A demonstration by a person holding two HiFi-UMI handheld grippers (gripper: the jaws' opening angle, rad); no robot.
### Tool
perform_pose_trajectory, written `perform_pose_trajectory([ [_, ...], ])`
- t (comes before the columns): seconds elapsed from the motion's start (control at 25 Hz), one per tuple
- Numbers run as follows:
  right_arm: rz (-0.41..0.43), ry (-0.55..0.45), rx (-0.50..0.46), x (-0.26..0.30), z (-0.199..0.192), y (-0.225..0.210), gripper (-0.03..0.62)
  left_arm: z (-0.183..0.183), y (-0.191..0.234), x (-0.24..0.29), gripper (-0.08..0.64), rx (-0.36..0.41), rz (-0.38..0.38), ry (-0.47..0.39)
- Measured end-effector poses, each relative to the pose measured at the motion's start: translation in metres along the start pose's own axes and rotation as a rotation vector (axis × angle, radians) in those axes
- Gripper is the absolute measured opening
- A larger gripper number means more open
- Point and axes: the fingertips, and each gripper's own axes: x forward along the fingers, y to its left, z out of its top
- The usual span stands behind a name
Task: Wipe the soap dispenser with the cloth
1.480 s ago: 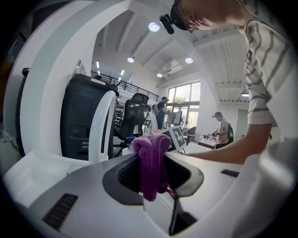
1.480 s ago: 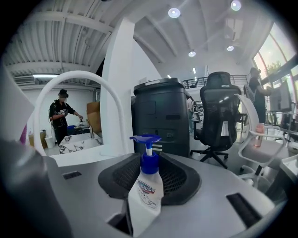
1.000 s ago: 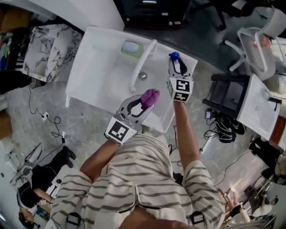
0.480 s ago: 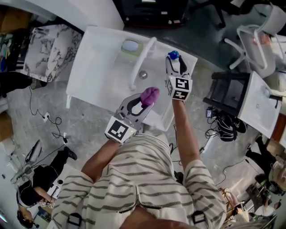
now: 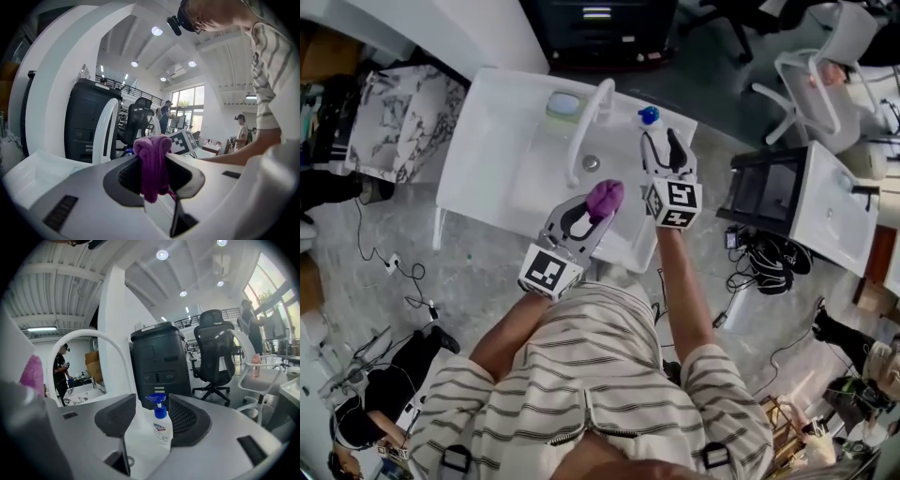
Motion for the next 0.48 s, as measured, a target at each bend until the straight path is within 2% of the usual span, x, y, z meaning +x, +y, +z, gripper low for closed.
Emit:
perform_pose_trajectory([
  [0.48, 0.02, -0.094, 0.003, -0.076, 0.044, 0.044, 0.139, 0.02, -0.005, -0.014, 0.114, 0.038, 0.043, -0.047],
])
